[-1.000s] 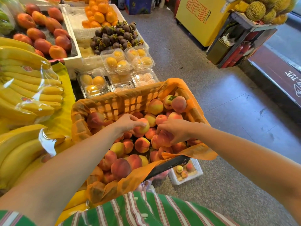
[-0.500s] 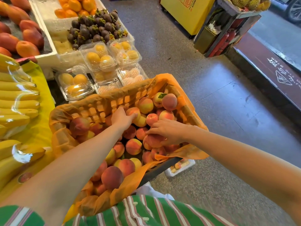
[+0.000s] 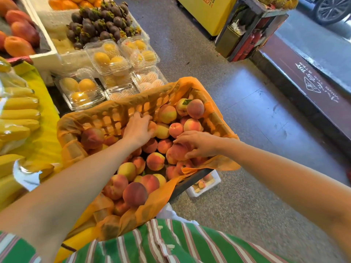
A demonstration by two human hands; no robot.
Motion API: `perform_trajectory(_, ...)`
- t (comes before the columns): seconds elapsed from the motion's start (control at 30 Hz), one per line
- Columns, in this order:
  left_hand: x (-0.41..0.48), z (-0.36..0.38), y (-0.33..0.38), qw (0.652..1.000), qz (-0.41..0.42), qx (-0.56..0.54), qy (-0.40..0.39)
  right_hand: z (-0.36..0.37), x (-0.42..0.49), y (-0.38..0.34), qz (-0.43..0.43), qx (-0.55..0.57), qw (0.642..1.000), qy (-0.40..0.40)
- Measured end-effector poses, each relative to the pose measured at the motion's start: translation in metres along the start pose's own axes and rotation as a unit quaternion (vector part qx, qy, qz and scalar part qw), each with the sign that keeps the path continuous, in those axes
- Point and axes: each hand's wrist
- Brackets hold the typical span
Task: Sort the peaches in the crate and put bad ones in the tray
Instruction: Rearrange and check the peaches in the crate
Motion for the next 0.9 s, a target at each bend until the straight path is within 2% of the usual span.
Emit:
perform_trajectory(0.13,-0.006,-0.018,-0.011,0.998,0.021,-0.022,-0.055,-0.004,-0.003,-0.009,0.027,0.021,0.999,0.022)
perform_trajectory(0.23,-0.016,-0.031,-0.013,0.985,0.055,-0.017,-0.165,-0.003,-0.001,-0.022,0.0,0.018,0.999,0.049)
perform_trajectory(0.37,-0.032,-0.047,-0.013,0.921,0.052,0.01,-0.386,0.002,0.006,-0.053,0.007,0.116,0.993,0.035)
perform_trajectory(0.47,-0.046,-0.055,-0.014,0.867,0.041,0.077,-0.491,0.008,0.014,-0.077,0.012,0.152,0.986,-0.071)
perform_trajectory(0.57,-0.059,-0.059,-0.014,0.849,0.064,0.121,-0.511,0.025,0.023,-0.091,0.017,0.126,0.979,-0.16)
perform_trajectory(0.73,-0.073,-0.059,-0.014,0.853,0.074,0.123,-0.502,0.04,0.04,-0.098,0.024,0.136,0.969,-0.205)
perform_trajectory(0.9,-0.077,-0.049,-0.029,0.867,0.075,0.073,-0.488,0.055,0.05,-0.092,0.027,0.125,0.963,-0.239)
Point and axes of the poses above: each hand's wrist, its own x-axis towards the middle knuckle, its own z-axis out of the palm, y = z × x, and after that the axes turned 8 degrees about y, right-handed
